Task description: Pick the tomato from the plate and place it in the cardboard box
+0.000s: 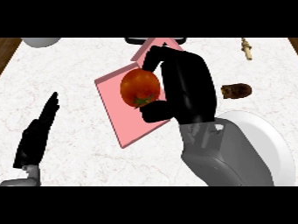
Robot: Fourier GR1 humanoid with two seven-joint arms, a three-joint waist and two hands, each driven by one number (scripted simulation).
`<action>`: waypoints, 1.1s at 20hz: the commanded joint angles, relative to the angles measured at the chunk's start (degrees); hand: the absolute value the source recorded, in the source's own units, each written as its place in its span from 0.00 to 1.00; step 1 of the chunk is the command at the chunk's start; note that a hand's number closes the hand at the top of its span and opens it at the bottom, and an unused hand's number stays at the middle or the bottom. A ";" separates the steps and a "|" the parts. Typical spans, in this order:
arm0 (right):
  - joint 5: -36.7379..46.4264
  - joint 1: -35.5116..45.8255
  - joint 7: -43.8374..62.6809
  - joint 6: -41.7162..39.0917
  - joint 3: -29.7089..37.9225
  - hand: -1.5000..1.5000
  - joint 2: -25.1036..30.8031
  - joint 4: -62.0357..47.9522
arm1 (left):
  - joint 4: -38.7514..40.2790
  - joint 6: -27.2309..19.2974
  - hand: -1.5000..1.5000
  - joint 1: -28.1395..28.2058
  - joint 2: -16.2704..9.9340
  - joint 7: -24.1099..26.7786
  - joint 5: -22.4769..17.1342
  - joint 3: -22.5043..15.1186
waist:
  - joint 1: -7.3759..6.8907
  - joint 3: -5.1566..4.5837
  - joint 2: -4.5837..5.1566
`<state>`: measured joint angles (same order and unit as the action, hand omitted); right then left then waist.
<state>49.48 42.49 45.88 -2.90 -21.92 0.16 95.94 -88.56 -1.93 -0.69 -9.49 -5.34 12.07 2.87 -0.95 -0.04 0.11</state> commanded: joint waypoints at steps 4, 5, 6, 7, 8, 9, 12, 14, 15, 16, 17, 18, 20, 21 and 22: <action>-5.70 12.23 -0.90 9.63 -0.83 1.00 -0.15 -23.77 | -2.45 -0.78 0.50 -0.26 1.39 -2.37 1.61 -1.82 | -1.20 0.00 0.23; -8.14 14.83 -0.51 10.49 -1.38 1.00 -0.15 -25.89 | -2.67 -0.54 0.50 0.67 1.42 -1.38 1.35 -1.75 | -1.17 0.00 0.18; -9.93 17.94 -0.88 9.71 0.35 1.00 -0.15 -29.47 | -2.11 0.77 0.50 1.09 0.31 -0.47 1.26 -1.74 | -1.43 -0.01 0.27; -10.81 18.84 -0.42 12.70 -2.09 1.00 -0.15 -31.98 | -0.78 0.70 0.50 -1.53 0.74 -2.17 -0.15 -0.43 | -1.20 -0.02 0.27; -11.91 16.57 -1.87 15.40 -3.68 1.00 -0.15 -34.12 | -2.87 0.61 0.50 0.30 0.29 -1.72 0.71 -0.94 | -1.39 0.00 0.26; -12.70 18.55 -3.47 14.42 -3.01 1.00 -0.16 -37.33 | -2.25 2.31 0.50 0.96 -1.21 0.71 -1.34 0.90 | -1.55 -0.02 0.32; -15.90 20.11 -6.75 16.34 -3.13 1.00 -0.16 -45.62 | -2.27 0.70 0.50 0.00 -0.01 -1.02 0.45 -0.12 | -1.50 0.00 0.41; -18.87 21.49 -4.17 21.17 -8.29 1.00 -0.16 -48.50 | -0.33 0.93 0.50 -0.41 -0.15 0.69 1.09 -0.45 | -1.90 -0.02 0.41; -20.00 20.32 -6.20 24.03 -6.29 1.00 -0.16 -52.05 | 0.99 1.31 0.50 -1.12 0.21 1.82 0.32 -0.41 | -3.12 -0.05 0.93; -23.48 20.51 -2.54 24.79 -9.45 0.00 -0.16 -50.68 | -1.20 3.18 0.50 -1.74 -1.41 -0.61 -0.43 -0.08 | -3.30 -0.02 0.67; -23.16 20.25 -8.33 26.22 -7.21 0.00 -0.16 -55.25 | -1.02 1.28 0.50 0.94 0.86 2.38 0.02 -0.86 | -3.49 -0.02 0.91; -26.00 23.22 -6.82 27.13 -9.15 0.00 -0.16 -55.73 | -0.71 0.68 0.50 0.22 0.99 2.21 1.44 -1.64 | -3.45 -0.02 0.80; -27.59 23.35 -12.24 27.93 -8.28 0.00 -0.16 -59.82 | 3.49 0.42 0.50 -2.50 1.24 1.94 1.77 -1.27 | -2.94 -0.02 1.03; -28.91 23.35 -12.93 28.26 -8.75 0.00 -0.16 -60.17 | 0.02 2.49 0.50 -0.03 -0.70 2.45 -0.79 0.72 | -2.74 0.00 0.69; -30.73 24.45 -13.14 29.57 -9.49 0.00 -0.16 -60.03 | 1.51 1.14 0.50 -3.68 0.93 -0.60 1.19 -1.17 | -2.83 0.01 0.82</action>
<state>23.71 65.00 36.13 23.33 -30.03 0.00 40.09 -88.00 -0.65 -2.17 -9.04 -4.39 12.64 2.27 -3.75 -0.05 0.89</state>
